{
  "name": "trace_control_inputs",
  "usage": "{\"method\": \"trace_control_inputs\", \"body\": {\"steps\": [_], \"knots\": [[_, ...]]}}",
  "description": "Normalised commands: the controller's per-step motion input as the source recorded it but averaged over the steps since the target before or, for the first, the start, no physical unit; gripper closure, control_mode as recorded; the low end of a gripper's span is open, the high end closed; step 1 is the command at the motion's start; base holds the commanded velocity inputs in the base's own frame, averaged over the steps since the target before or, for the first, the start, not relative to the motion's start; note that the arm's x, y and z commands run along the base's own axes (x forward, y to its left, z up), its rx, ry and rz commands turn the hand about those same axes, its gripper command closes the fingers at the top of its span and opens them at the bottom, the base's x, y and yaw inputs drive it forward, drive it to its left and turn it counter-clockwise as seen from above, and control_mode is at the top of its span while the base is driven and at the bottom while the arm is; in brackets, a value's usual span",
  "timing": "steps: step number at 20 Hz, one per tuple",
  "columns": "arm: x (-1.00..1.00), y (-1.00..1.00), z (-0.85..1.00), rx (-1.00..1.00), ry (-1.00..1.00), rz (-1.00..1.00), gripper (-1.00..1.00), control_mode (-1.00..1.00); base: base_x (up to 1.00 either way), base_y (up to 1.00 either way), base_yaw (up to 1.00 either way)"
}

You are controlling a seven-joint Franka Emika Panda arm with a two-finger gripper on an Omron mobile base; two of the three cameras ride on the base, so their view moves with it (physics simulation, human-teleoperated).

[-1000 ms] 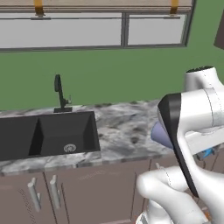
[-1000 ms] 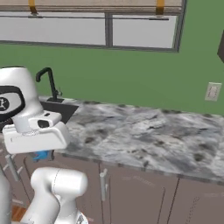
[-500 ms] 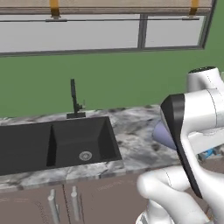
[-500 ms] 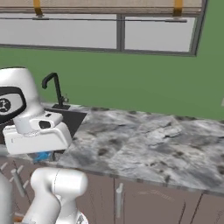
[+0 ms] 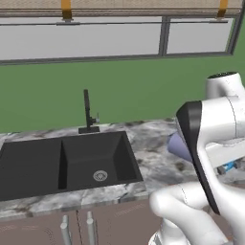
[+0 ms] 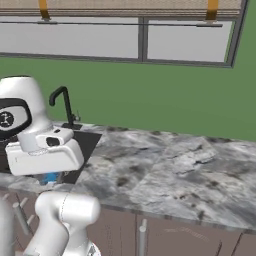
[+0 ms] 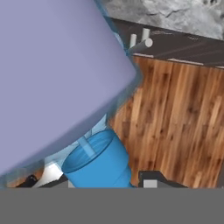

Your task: Restock the sink supplies by placing the sponge and soap dispenser on the counter and next to the sink. Make sure the soap dispenser is upright.

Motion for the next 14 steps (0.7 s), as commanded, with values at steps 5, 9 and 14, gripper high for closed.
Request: {"method": "trace_control_inputs", "body": {"steps": [5,9,14], "knots": [[0.07,-0.24,0.17,-0.02,0.03,0.05,1.0,-1.0,0.0,0.0,0.0],[0.29,0.0,0.28,-0.13,0.33,0.04,1.0,-1.0,0.0,0.0,0.0],[0.2,0.0,0.05,-0.24,0.35,0.15,1.0,-1.0,0.0,0.0,0.0]]}}
